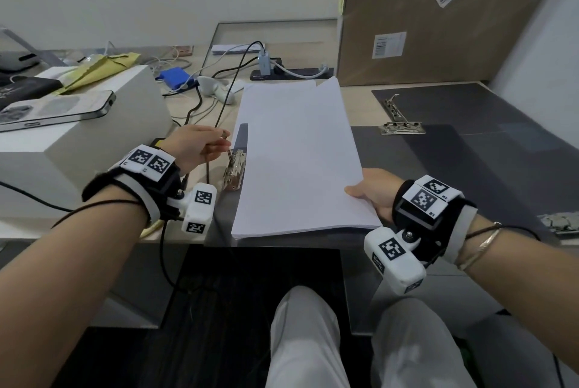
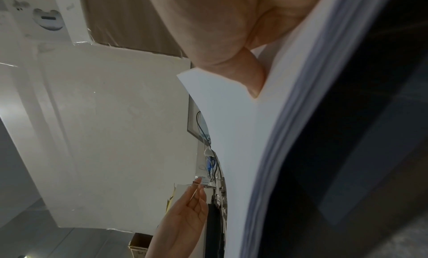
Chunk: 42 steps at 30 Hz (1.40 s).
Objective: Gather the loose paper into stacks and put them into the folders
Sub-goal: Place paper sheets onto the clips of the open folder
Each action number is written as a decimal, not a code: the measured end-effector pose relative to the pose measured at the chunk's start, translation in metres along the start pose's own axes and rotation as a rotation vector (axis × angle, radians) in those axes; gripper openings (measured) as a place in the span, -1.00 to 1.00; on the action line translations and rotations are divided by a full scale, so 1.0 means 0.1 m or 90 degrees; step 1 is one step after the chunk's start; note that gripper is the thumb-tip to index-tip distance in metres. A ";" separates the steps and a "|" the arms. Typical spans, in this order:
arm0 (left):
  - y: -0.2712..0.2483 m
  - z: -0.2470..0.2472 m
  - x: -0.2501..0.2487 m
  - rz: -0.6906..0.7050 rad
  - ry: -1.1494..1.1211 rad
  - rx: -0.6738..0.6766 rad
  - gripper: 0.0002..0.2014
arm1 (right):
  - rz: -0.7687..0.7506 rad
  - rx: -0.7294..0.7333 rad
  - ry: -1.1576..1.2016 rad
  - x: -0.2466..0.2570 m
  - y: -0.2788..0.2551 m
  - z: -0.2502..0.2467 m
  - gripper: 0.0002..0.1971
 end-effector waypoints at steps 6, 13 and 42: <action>0.02 -0.02 0.00 -0.001 0.015 0.016 -0.83 | 0.000 -0.006 -0.024 0.04 0.05 0.04 -0.53; 0.02 -0.05 0.00 -0.002 0.020 0.028 -0.80 | -0.012 -0.034 -0.075 0.06 0.10 0.10 -0.56; -0.19 -0.09 0.09 0.019 0.100 0.069 -0.72 | -0.054 -0.059 -0.199 0.17 -0.11 0.27 -0.85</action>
Point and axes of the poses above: each hand's wrist, its own y-axis towards the middle knuckle, its own z-axis out of the palm, x = y × z, the point moved 1 cm from there along y, towards the middle knuckle, and after that the axes turned 2 degrees about z, right-handed, at the moved point
